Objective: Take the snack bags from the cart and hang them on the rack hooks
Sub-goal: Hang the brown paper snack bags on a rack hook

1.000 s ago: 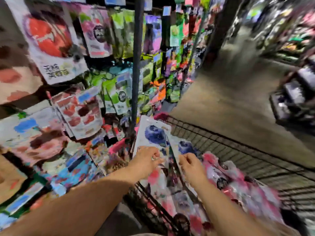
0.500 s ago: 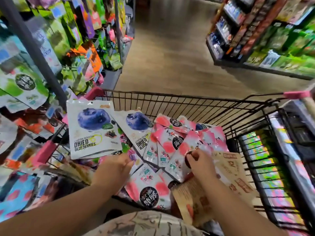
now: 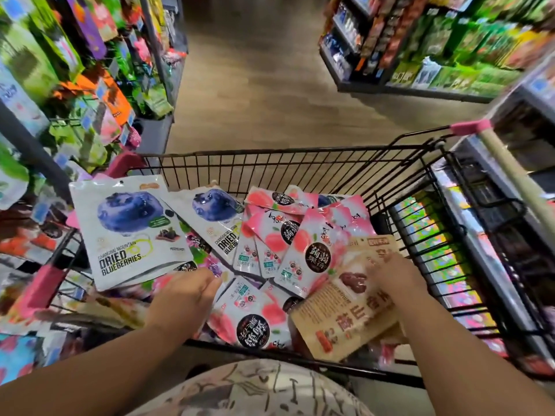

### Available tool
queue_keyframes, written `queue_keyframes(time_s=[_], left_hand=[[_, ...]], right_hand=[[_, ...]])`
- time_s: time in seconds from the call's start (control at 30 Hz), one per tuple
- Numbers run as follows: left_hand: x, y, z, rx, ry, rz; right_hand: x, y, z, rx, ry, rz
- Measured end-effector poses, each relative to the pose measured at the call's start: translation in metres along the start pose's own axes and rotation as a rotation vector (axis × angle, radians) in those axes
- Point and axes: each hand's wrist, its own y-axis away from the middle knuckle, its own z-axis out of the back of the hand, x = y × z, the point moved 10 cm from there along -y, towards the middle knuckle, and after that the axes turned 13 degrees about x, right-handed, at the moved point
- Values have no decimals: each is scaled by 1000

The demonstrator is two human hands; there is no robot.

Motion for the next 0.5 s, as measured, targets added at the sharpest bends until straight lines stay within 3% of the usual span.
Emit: queue_keyframes(time_s=[0.13,0.27,0.5], left_hand=[[-6,2,0,9,-23,4],[-7,-2,-3,96,6,40],[-13,0,-13,241,20,37]], right_hand=[[15,14,26,-9,-119,98],[66,55,56,88,-281,371],[175,158,57,328,140,864]])
